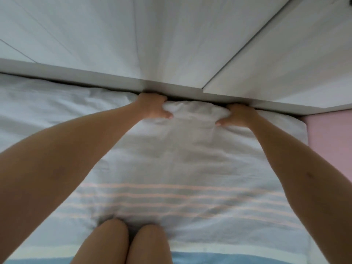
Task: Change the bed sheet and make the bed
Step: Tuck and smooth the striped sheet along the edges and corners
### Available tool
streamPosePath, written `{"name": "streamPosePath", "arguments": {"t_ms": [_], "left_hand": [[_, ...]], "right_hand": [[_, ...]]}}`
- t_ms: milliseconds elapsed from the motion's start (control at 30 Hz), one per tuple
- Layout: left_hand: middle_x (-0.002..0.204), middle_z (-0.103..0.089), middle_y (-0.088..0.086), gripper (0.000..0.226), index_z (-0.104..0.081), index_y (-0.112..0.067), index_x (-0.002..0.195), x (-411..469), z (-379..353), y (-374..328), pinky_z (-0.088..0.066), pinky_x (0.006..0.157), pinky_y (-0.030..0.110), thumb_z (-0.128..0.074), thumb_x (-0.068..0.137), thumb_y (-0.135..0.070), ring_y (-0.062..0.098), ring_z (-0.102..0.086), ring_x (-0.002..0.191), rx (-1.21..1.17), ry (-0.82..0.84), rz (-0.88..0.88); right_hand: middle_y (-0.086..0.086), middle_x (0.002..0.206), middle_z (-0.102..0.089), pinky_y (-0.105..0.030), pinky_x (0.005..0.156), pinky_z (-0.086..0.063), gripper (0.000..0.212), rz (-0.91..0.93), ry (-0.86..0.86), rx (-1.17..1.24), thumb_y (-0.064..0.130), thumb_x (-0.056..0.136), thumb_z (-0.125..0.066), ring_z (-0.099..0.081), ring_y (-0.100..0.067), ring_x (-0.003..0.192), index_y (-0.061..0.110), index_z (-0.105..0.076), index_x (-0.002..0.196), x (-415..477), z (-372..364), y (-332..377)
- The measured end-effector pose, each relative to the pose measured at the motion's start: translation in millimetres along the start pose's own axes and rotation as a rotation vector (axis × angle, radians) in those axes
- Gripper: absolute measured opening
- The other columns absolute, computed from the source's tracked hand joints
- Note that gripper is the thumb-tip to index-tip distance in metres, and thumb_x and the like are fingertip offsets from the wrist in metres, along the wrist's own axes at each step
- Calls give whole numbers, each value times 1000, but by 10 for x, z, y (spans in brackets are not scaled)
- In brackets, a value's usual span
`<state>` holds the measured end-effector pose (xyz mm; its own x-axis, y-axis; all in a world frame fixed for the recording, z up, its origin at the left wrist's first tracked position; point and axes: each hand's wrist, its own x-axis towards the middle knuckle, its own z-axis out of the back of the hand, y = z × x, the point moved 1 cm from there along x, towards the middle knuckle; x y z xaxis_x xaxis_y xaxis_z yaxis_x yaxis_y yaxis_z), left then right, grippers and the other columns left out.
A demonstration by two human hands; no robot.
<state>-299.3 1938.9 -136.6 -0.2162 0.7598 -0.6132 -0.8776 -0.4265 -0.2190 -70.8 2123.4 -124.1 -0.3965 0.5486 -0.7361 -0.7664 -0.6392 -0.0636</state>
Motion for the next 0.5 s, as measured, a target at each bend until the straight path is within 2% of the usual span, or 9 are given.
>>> {"name": "streamPosePath", "arguments": {"t_ms": [100, 167, 233, 300, 333, 367, 400, 433, 500], "left_hand": [[126, -56, 15, 55, -48, -9, 126, -306, -293, 41, -35, 101, 43, -48, 88, -49, 32, -50, 114, 54, -447, -69], [130, -49, 20, 58, -47, -9, 126, -568, -606, 57, -31, 103, 58, -44, 83, -48, 35, -42, 118, 72, -664, -64], [139, -38, 24, 67, -42, -13, 132, -751, -895, 82, -21, 100, 71, -43, 79, -54, 37, -31, 129, 49, -605, 17], [152, -20, 23, 78, -32, -20, 143, -834, -1075, 89, -10, 98, 76, -46, 78, -61, 40, -13, 141, -29, -473, 93], [156, -9, 20, 83, -25, -26, 148, -830, -1088, 87, -4, 99, 76, -49, 78, -64, 40, -2, 144, -62, -404, 121], [159, 4, 16, 87, -15, -32, 151, -821, -1067, 77, 0, 99, 76, -50, 79, -66, 39, 9, 144, -78, -331, 144], [158, 15, 11, 89, -5, -37, 151, -806, -1031, 54, 3, 99, 76, -49, 80, -68, 37, 18, 143, -87, -266, 165], [157, 23, 6, 90, 4, -40, 149, -761, -1009, 30, 4, 98, 77, -45, 80, -71, 36, 24, 141, -85, -227, 179], [153, 33, 0, 92, 17, -44, 145, -638, -930, -2, 3, 94, 82, -39, 79, -76, 36, 32, 138, -72, -160, 197]], "right_hand": [[-12, 129, -56, -42, 104, -31, 64, -37, -274, -103, 61, 84, -54, -49, -31, 120, 15, -51, 128, -87, -259, -129], [-18, 127, -54, -47, 107, -27, 56, -34, -433, -96, 48, 90, -51, -47, -34, 119, 7, -48, 128, -192, -394, -98], [-23, 130, -51, -57, 106, -31, 58, 194, -577, -161, 44, 90, -41, -43, -38, 119, 5, -43, 133, -316, -538, 19], [-17, 146, -40, -67, 102, -28, 68, 493, -495, -366, 56, 89, -26, -35, -37, 130, 20, -27, 147, -377, -736, 54], [-10, 154, -29, -70, 101, -23, 73, 511, -359, -433, 64, 88, -18, -30, -36, 137, 31, -10, 152, -391, -754, 3], [-2, 160, -12, -73, 100, -18, 79, 433, -236, -424, 73, 83, -13, -19, -34, 144, 39, 12, 149, -387, -756, -96], [5, 160, 8, -75, 100, -13, 84, 226, -114, -352, 81, 79, -13, -4, -31, 147, 44, 28, 141, -388, -728, -242], [10, 156, 24, -76, 100, -9, 91, -13, -46, -214, 86, 75, -20, 11, -30, 147, 45, 34, 137, -390, -720, -443], [12, 153, 32, -78, 100, -8, 110, -327, 33, 2, 89, 68, -37, 22, -32, 144, 42, 29, 141, -358, -633, -718]]}}
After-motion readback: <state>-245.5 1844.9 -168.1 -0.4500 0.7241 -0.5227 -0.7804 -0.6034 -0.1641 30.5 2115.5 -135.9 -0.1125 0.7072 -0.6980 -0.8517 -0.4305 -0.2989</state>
